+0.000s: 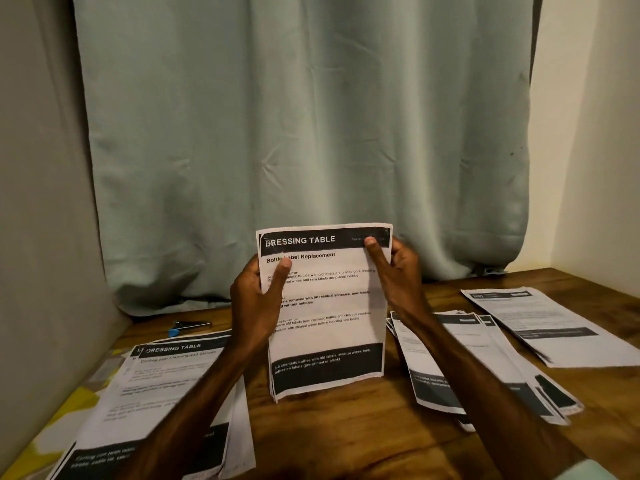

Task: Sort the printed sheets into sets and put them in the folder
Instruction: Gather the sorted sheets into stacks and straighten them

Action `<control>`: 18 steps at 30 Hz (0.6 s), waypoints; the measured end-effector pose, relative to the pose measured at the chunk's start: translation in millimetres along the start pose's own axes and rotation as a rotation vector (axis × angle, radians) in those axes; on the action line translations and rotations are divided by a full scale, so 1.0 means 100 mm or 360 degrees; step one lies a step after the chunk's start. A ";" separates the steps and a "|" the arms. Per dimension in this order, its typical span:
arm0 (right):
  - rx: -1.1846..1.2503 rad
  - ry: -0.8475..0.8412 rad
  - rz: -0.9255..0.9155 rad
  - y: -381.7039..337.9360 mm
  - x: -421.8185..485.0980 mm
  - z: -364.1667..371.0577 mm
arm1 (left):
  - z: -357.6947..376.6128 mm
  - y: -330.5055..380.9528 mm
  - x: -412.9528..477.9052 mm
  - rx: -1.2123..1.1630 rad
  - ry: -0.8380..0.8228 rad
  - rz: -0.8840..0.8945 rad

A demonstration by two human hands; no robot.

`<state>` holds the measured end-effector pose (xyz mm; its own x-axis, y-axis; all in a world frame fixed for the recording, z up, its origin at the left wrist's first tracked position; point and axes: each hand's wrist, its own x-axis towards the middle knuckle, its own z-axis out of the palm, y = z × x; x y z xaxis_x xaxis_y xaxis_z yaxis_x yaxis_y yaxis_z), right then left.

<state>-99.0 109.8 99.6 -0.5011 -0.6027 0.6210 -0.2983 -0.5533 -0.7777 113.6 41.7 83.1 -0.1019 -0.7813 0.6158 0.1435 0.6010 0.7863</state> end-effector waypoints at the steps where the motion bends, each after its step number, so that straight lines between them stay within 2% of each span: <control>1: 0.0019 -0.0043 0.0053 0.04 -0.04 -0.03 | -0.02 -0.03 -0.06 -0.0013 -0.0036 -0.0043; 5: -0.0006 -0.0181 0.0228 0.24 -0.32 -0.14 | -0.07 -0.23 -0.27 -0.0046 -0.0232 -0.0272; 10: -0.0245 -0.0366 0.0348 0.58 -0.68 -0.25 | -0.17 -0.51 -0.42 0.0136 -0.0448 -0.0520; 14: -0.0426 -0.0385 0.0454 0.77 -0.85 -0.28 | -0.15 -0.64 -0.58 0.0190 -0.0413 -0.0553; 18: -0.0550 -0.0329 0.0391 0.75 -0.82 -0.26 | -0.07 -0.61 -0.63 0.0199 -0.0307 -0.0502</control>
<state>-101.4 132.5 -11.9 -0.4287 -0.8131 0.3938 -0.4617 -0.1775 -0.8691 117.8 52.7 -4.1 -0.3066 -0.8922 0.3317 -0.0440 0.3614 0.9314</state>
